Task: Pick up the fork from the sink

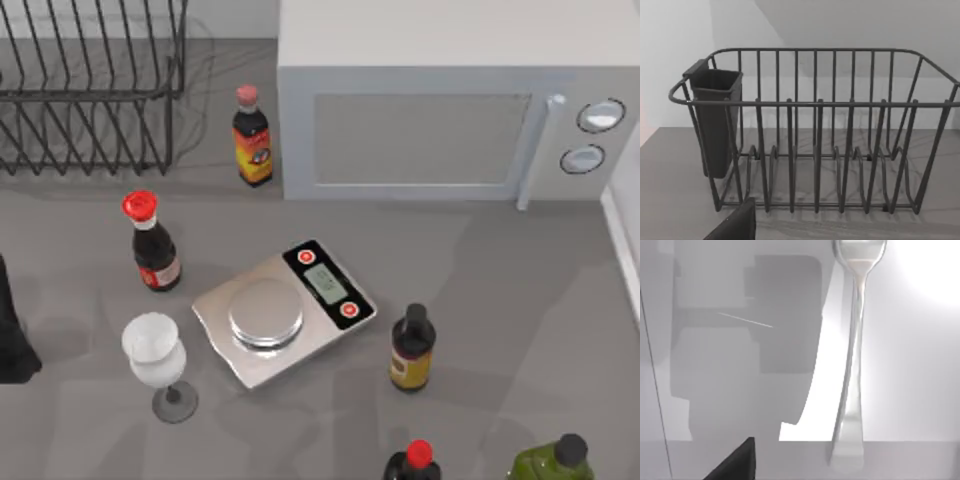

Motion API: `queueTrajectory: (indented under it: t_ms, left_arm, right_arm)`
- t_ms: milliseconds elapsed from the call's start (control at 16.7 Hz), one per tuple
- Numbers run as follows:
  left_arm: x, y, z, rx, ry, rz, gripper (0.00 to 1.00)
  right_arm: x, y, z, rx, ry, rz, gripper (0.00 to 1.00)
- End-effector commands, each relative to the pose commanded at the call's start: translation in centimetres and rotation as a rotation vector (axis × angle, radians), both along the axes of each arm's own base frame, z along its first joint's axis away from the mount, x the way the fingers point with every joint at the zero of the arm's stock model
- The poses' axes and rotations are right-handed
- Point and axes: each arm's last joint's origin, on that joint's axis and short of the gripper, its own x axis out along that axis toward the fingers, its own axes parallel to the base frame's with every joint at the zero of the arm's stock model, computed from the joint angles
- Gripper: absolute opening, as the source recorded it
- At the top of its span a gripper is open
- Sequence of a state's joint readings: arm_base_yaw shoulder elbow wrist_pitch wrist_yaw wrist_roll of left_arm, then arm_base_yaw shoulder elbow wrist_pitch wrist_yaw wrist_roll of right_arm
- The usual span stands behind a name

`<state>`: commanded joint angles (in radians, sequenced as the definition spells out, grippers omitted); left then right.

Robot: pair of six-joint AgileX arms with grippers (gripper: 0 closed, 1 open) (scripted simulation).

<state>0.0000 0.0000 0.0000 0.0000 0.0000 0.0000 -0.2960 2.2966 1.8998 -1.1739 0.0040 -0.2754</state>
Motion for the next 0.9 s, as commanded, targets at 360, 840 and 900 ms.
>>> queueTrajectory:
  t_ms: [360, 840, 900]
  left_arm:
    - [0.0, 0.0, 0.0, 0.0, 0.0, 0.0, 1.0]
    - [0.0, 0.0, 0.0, 0.0, 0.0, 0.0, 1.0]
    - [0.0, 0.0, 0.0, 0.0, 0.0, 0.0, 1.0]
  right_arm:
    - [0.3, 0.1, -2.8, 0.002, 0.008, 0.004, 1.0]
    - [0.1, 0.0, -14.3, -0.001, -0.004, 0.0, 1.0]
    - [0.0, 0.0, -14.7, 0.0, 0.0, 0.0, 1.0]
